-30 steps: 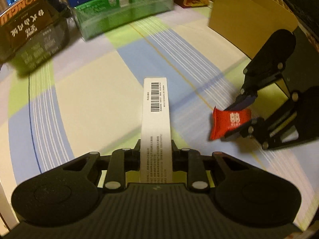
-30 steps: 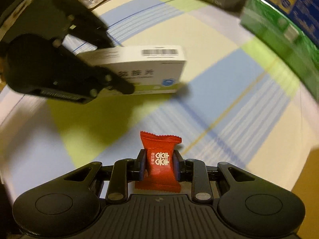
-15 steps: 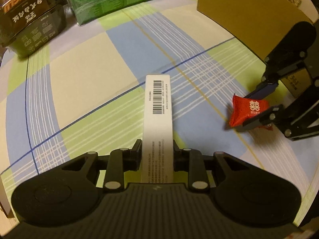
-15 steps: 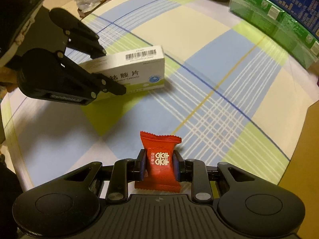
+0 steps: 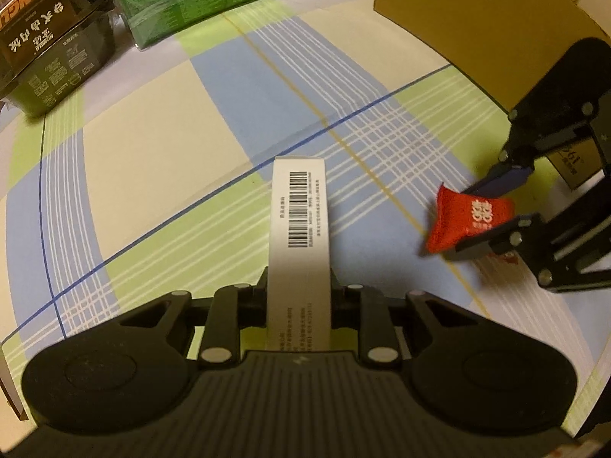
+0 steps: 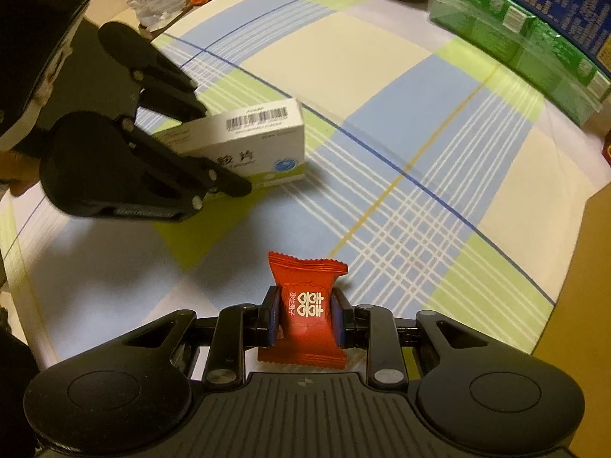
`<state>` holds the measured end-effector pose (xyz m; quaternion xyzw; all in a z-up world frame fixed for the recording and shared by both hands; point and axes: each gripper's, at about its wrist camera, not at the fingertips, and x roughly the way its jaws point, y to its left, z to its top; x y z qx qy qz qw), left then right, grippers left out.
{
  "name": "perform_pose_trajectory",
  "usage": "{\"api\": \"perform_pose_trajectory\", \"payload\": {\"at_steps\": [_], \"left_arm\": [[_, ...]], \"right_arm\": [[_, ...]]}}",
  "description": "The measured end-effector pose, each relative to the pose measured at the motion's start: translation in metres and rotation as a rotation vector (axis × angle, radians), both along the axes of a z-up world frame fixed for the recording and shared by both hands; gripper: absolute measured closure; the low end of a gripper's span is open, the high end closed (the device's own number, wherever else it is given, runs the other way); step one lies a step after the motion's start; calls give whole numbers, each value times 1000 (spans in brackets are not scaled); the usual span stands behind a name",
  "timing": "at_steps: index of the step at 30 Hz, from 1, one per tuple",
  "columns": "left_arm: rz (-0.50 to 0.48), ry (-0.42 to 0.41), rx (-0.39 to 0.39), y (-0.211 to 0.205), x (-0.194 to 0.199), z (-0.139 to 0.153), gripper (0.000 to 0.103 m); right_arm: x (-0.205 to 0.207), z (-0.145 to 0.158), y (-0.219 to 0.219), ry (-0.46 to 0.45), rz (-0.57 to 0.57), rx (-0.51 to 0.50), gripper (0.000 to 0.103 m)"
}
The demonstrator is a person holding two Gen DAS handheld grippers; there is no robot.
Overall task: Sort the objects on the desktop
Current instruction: 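Lift the tablet box and candy packet and carry them toward the cardboard box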
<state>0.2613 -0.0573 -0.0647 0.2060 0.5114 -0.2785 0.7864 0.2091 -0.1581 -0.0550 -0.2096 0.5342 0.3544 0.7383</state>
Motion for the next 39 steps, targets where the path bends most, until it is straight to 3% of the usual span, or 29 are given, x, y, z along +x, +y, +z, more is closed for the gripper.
{"api": "perform_pose_trajectory", "payload": {"at_steps": [8,19,30,39], "left_arm": [[70,-43,-10,-11,-22,22,83],[110,-110,-77,-41,-61,77,83],[62,-199,-140,-86,-108,141,83],[19,-221,-221,-129,-141,173,83]], "right_arm": [[-15,23,-10,-43,-32,33,80],[-47,73,-43,-127,-111,85,80],[-85,136,-105,-233,-238,148,80],[-115,170,-167,-322,-356,163,80]]}}
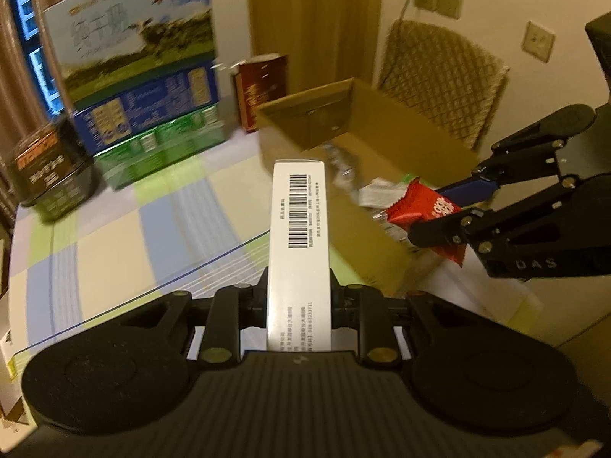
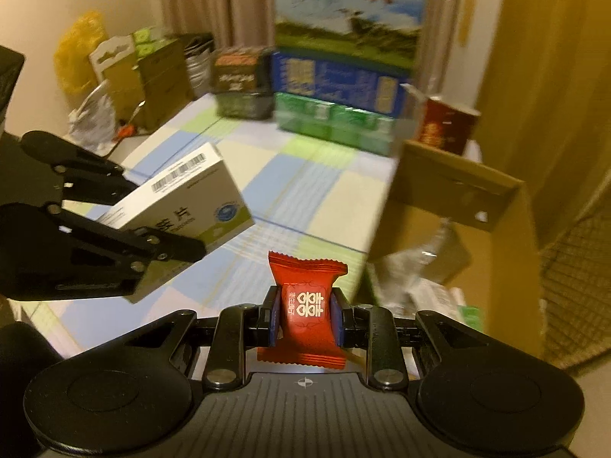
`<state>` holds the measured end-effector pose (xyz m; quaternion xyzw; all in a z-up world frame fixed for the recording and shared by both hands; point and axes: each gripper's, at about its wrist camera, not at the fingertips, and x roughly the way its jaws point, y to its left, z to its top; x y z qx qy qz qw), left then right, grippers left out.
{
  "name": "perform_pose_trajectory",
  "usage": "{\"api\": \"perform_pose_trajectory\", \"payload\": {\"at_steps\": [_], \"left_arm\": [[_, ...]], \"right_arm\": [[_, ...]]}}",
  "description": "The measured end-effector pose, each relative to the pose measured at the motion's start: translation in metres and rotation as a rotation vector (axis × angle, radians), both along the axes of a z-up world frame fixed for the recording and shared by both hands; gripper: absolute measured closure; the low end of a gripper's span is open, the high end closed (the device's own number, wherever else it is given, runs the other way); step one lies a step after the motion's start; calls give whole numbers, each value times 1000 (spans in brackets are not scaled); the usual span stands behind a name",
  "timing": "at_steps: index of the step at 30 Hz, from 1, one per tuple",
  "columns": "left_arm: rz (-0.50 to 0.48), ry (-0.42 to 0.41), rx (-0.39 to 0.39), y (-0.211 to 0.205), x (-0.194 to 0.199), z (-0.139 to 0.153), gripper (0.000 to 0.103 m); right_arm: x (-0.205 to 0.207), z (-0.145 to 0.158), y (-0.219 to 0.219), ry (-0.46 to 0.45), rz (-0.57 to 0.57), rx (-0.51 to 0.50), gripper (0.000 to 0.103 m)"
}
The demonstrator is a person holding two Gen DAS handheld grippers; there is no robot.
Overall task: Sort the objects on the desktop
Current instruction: 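Lift the tablet box and candy packet and carry them toward the cardboard box, then lower the tablet box into the box with the left tool while the right tool releases the candy inside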
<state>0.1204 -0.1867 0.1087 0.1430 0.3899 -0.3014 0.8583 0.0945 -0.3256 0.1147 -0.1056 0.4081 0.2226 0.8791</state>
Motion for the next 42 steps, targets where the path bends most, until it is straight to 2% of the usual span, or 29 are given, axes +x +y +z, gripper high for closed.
{"api": "perform_pose_trajectory", "payload": {"at_steps": [11,18,30,42], "left_arm": [[-67,8,-78,-66,-14,13,83],[-74,20,-106,-96,-19,15,83],[-41,49,-135,-117,-15,9,83],[17,77,-146,-124,10,-1,83]], "right_arm": [[-17,13,-79,-26,-168,18,80],[-25,13,-112,-32,-226,28,80],[-20,9,-133,-35,-268,41,80],[4,2,-135,-26,-261,33,80]]}}
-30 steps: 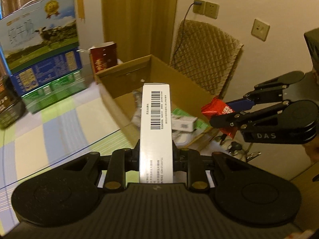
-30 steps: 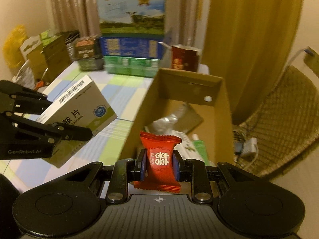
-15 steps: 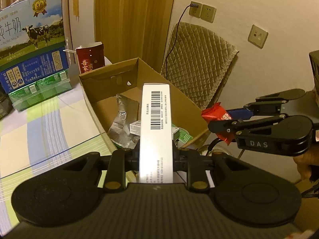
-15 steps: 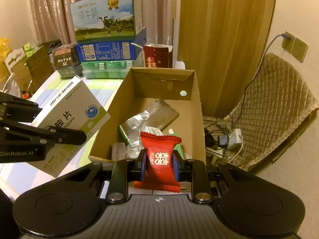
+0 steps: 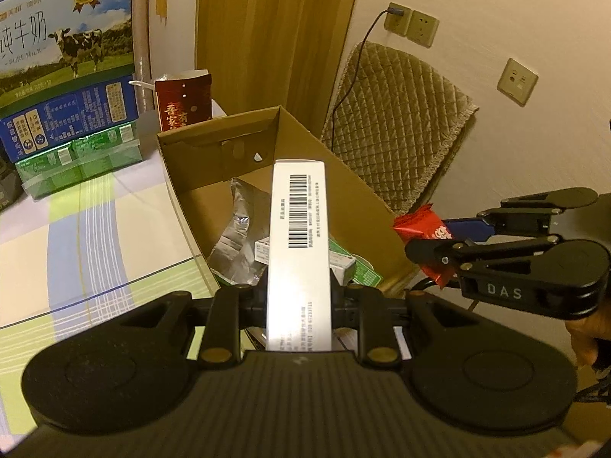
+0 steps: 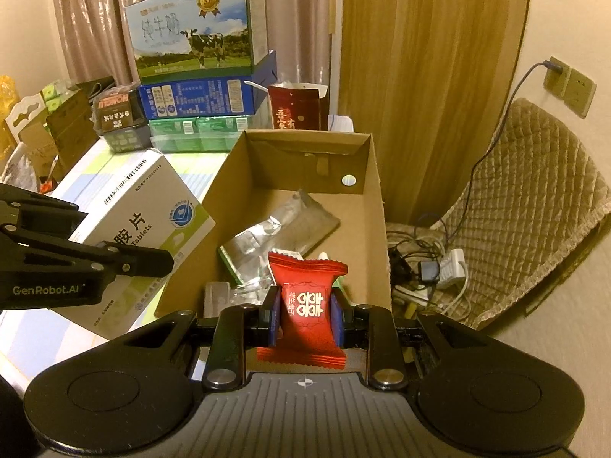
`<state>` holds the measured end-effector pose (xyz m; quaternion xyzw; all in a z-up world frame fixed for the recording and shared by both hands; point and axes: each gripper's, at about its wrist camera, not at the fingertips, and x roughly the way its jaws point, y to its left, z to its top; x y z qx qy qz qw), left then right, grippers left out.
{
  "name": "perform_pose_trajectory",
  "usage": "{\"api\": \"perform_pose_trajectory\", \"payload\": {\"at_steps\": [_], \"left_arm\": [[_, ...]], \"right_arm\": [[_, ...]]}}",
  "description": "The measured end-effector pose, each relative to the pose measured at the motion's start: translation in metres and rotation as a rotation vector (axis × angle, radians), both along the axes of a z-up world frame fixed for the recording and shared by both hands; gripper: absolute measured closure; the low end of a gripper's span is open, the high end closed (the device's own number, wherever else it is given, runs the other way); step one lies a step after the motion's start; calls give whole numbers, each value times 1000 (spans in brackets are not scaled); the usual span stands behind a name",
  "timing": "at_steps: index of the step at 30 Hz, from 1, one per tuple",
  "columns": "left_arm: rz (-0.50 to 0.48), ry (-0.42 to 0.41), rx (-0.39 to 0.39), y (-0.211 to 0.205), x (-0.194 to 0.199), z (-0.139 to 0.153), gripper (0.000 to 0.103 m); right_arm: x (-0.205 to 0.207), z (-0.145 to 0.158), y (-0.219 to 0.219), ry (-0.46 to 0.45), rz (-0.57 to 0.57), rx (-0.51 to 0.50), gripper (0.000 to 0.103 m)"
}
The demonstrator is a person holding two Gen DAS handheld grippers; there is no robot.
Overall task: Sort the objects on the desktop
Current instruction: 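Lower the tablet box into the box with the left tool while the right tool releases the candy inside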
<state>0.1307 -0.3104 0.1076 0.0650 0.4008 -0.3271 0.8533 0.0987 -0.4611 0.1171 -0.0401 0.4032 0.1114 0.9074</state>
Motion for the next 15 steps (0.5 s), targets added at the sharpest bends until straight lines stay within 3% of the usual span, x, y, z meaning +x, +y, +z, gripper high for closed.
{"api": "perform_pose_trajectory", "payload": {"at_steps": [15], "left_arm": [[46,42,-22,-7,40,-15,83]], "right_arm": [[47,-16,2,20,14,-7,80]]}}
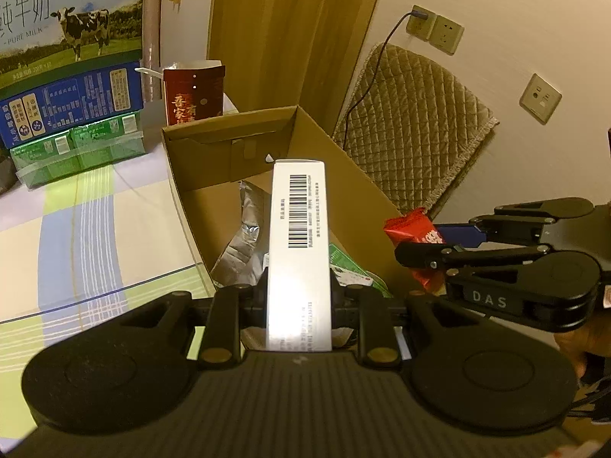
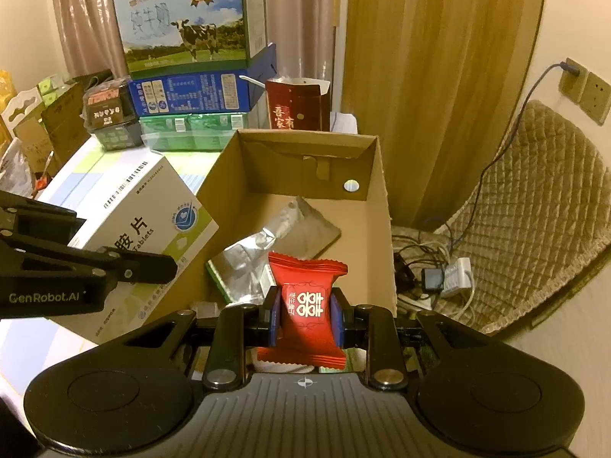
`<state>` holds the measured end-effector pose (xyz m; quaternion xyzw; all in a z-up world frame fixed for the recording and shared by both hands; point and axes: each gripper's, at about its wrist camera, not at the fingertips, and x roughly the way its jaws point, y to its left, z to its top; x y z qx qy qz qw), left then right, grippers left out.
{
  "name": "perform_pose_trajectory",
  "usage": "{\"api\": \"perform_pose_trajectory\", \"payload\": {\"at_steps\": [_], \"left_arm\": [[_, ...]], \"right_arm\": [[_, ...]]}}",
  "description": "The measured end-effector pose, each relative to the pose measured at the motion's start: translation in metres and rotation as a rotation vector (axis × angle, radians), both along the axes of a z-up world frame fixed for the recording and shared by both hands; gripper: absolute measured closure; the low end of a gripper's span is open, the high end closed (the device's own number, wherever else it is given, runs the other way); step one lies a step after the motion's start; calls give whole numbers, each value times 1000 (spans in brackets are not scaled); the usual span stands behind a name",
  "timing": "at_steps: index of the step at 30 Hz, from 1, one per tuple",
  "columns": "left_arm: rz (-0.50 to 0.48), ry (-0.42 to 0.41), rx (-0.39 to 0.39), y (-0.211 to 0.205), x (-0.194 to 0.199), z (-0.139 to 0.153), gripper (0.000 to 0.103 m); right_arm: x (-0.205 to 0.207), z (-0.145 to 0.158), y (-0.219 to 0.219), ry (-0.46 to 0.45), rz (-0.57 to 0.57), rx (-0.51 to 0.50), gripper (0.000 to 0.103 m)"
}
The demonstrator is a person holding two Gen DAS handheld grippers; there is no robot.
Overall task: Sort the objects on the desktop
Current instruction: 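Lower the tablet box into the box with the left tool while the right tool releases the candy inside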
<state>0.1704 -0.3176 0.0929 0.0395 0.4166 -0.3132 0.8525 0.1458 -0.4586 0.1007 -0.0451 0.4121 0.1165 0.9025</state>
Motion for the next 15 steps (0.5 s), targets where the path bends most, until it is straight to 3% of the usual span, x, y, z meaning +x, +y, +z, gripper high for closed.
{"api": "perform_pose_trajectory", "payload": {"at_steps": [12,13,15], "left_arm": [[36,40,-34,-8,31,-16,83],[45,42,-41,-9,34,-17,81],[52,48,-51,-10,38,-18,68]], "right_arm": [[30,-8,-3,5,-13,-10,80],[31,-8,-3,6,-14,-12,80],[33,-9,-3,8,-14,-13,80]]}}
